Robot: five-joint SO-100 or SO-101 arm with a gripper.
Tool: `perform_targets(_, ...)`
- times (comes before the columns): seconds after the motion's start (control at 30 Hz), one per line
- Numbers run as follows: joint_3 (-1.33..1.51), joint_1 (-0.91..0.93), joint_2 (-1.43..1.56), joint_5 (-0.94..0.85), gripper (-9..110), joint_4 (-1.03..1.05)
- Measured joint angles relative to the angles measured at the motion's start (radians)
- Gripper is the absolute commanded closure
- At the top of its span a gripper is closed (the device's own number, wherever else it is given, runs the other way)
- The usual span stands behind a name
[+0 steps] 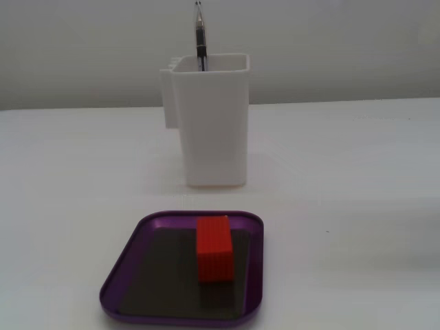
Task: Pick up the red cube and place it in the box.
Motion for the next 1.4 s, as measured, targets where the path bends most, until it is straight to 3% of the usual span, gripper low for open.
perform_targets(0.27, 0.729, 0.011, 0.443, 0.000, 80, -0.344)
perform_targets(0.5, 1.111, 0.017, 0.724, 0.000, 80, -0.503)
perform_targets(0.87, 1.330, 0.074, 0.976, 0.000, 80, -0.531)
perform_targets(1.4, 1.434, 0.158, 1.181, -0.109, 80, -0.489)
